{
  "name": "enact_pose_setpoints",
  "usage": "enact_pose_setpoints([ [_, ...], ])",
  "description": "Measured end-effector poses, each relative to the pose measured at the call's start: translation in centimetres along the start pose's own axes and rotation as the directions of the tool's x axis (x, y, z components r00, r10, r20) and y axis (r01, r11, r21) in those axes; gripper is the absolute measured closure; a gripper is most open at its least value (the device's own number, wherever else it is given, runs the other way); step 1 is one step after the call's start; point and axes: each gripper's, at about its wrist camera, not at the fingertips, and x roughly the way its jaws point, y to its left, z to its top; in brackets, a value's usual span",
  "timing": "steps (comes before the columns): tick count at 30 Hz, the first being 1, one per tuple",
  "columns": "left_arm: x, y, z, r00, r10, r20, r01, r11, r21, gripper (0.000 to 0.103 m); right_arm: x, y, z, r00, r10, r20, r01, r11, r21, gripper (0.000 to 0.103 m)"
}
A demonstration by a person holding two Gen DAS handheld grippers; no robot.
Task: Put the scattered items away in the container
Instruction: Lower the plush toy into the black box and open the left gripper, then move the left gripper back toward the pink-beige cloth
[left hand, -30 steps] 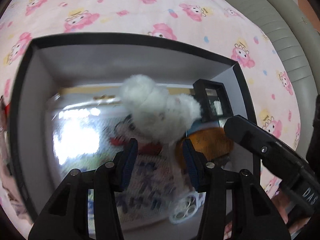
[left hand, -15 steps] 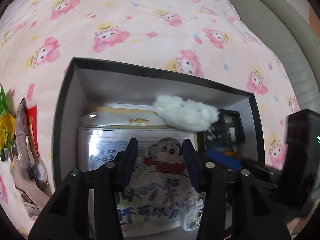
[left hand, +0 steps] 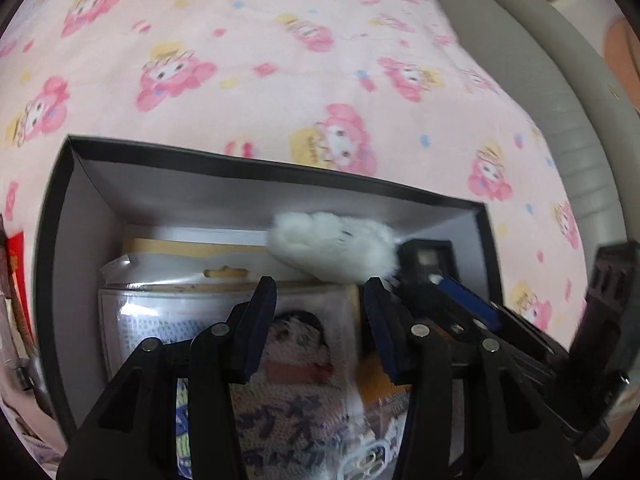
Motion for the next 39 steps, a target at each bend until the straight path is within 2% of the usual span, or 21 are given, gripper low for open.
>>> enact_pose_setpoints([
  [2,-1.6,-1.0,-0.8,1.000,-0.015,0.018,0.015,0.999,0.036,0.057,-0.8,0.3,-0.2,1.000,0.007,0.016,-0.007,1.000,-0.020,0.074],
  [7,-6.7,-2.8,-3.3,0.993,-0.079,0.085,0.072,0.993,0.090,0.052,-6.6,3.4,-2.7,0.990,0.026,0.140,-0.015,0.997,-0.081,0.067],
  [12,-12.9,-3.4,-7.5,0.986,-0.045,0.158,0.019,0.987,0.161,0.052,-11.2,7.0,-6.4,0.975,0.038,0.219,-0.011,0.992,-0.123,0.064],
  [17,-17.5,-1.5,-11.8,0.982,-0.017,0.188,-0.019,0.982,0.189,0.051,-12.5,10.8,-9.8,0.973,0.066,0.219,-0.031,0.987,-0.160,0.061],
  [22,-20.0,2.8,-15.5,0.977,0.007,0.214,-0.029,0.994,0.102,0.049,-12.2,14.7,-12.8,0.972,0.115,0.203,-0.072,0.976,-0.204,0.061],
  [25,-21.1,5.7,-17.2,0.972,0.034,0.234,-0.049,0.997,0.062,0.049,-11.5,17.3,-14.9,0.963,0.225,0.148,-0.188,0.955,-0.230,0.061],
  [26,-21.3,6.9,-17.5,0.971,0.033,0.235,-0.044,0.998,0.043,0.049,-11.3,18.1,-15.3,0.962,0.234,0.140,-0.197,0.951,-0.238,0.061],
  [28,-21.2,9.4,-17.6,0.970,0.068,0.232,-0.064,0.998,-0.023,0.049,-10.2,20.1,-16.0,0.970,0.211,0.125,-0.168,0.943,-0.288,0.060],
  [29,-21.0,11.2,-17.4,0.967,0.124,0.224,-0.105,0.990,-0.096,0.048,-9.6,20.8,-16.1,0.974,0.198,0.111,-0.156,0.940,-0.305,0.060],
  [31,-20.0,14.4,-17.2,0.962,0.201,0.187,-0.153,0.958,-0.241,0.048,-8.0,21.8,-16.5,0.978,0.194,0.081,-0.160,0.937,-0.311,0.060],
  [32,-19.0,16.1,-17.0,0.969,0.189,0.158,-0.136,0.944,-0.300,0.048,-7.2,22.1,-16.7,0.980,0.189,0.063,-0.161,0.938,-0.308,0.060],
  [34,-17.2,17.9,-16.8,0.982,0.147,0.117,-0.100,0.936,-0.336,0.048,-5.1,22.6,-17.3,0.987,0.157,0.021,-0.143,0.942,-0.304,0.060],
  [37,-14.7,18.8,-16.3,0.988,0.137,0.073,-0.104,0.934,-0.341,0.048,-2.0,22.8,-17.8,0.991,0.123,-0.057,-0.134,0.946,-0.294,0.060],
  [39,-13.4,19.0,-16.1,0.991,0.122,0.052,-0.097,0.934,-0.344,0.047,-0.8,23.1,-18.2,0.990,0.114,-0.080,-0.134,0.942,-0.307,0.060],
])
